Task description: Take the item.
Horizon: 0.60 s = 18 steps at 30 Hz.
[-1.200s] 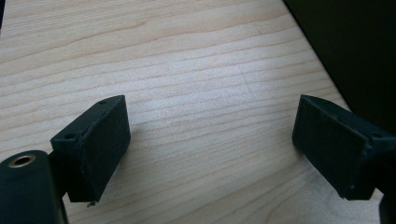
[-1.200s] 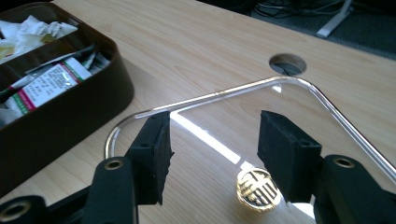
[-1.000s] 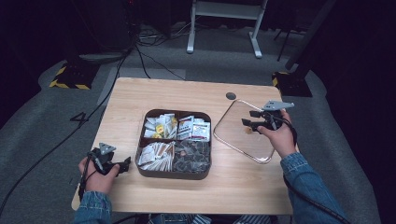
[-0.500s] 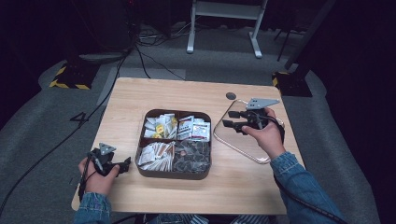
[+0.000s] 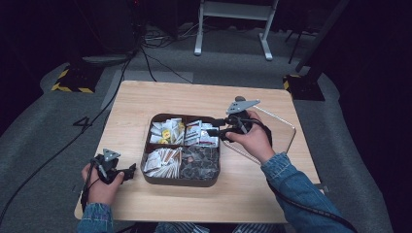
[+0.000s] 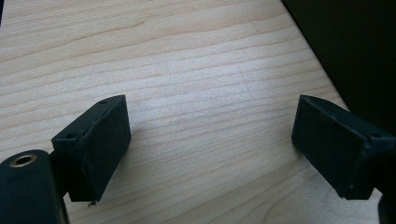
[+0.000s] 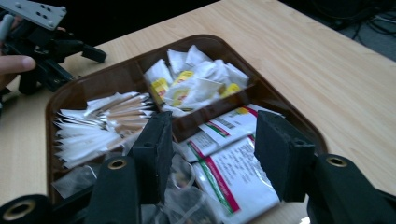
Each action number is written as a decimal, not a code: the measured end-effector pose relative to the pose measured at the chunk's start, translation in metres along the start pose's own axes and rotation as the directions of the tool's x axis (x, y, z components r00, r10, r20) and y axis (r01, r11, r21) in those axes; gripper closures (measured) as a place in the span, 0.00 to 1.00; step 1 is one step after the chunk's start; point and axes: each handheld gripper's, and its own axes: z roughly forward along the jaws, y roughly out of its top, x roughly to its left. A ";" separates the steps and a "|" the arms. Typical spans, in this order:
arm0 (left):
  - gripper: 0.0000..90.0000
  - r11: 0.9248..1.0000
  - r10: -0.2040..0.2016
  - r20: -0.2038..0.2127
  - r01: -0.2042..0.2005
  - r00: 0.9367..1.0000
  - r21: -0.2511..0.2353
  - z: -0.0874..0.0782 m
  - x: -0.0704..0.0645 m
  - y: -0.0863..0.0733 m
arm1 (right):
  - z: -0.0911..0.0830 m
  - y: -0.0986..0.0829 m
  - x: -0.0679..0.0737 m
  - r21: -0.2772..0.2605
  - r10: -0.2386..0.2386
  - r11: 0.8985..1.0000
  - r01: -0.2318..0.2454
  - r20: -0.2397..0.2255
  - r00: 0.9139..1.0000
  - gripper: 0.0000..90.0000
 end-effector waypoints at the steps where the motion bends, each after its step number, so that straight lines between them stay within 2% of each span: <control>1: 0.13 1.000 0.000 0.000 0.000 1.000 0.000 0.000 0.000 0.000 | 0.004 0.002 0.002 0.005 0.000 1.000 0.000 -0.013 1.000 0.54; 4: 0.14 1.000 -0.001 0.003 0.001 1.000 -0.001 0.000 0.000 0.000 | 0.013 0.004 0.008 0.017 -0.001 1.000 0.001 -0.036 0.999 0.56; 6: 0.14 1.000 0.002 0.002 -0.002 1.000 0.000 0.000 0.000 0.000 | 0.027 0.009 0.018 0.056 0.006 0.998 -0.003 -0.059 0.998 0.60; 12: 0.14 1.000 -0.003 0.000 0.003 1.000 0.002 0.000 -0.001 -0.001 | 0.048 0.017 0.032 0.088 -0.003 0.996 0.012 -0.111 0.994 0.64; 14: 0.14 1.000 0.000 -0.004 0.000 1.000 0.002 -0.001 0.000 -0.001 | 0.059 0.019 0.040 0.105 -0.007 0.994 0.021 -0.139 0.990 0.65; 17: 0.14 1.000 -0.002 -0.005 0.002 1.000 0.001 -0.001 -0.001 -0.001 | 0.066 0.020 0.045 0.111 -0.009 0.994 0.027 -0.154 0.988 0.65; 18: 0.14 1.000 -0.003 -0.005 0.003 1.000 0.001 -0.001 -0.001 -0.001 | 0.073 0.020 0.051 0.121 -0.003 0.992 0.025 -0.175 0.985 0.65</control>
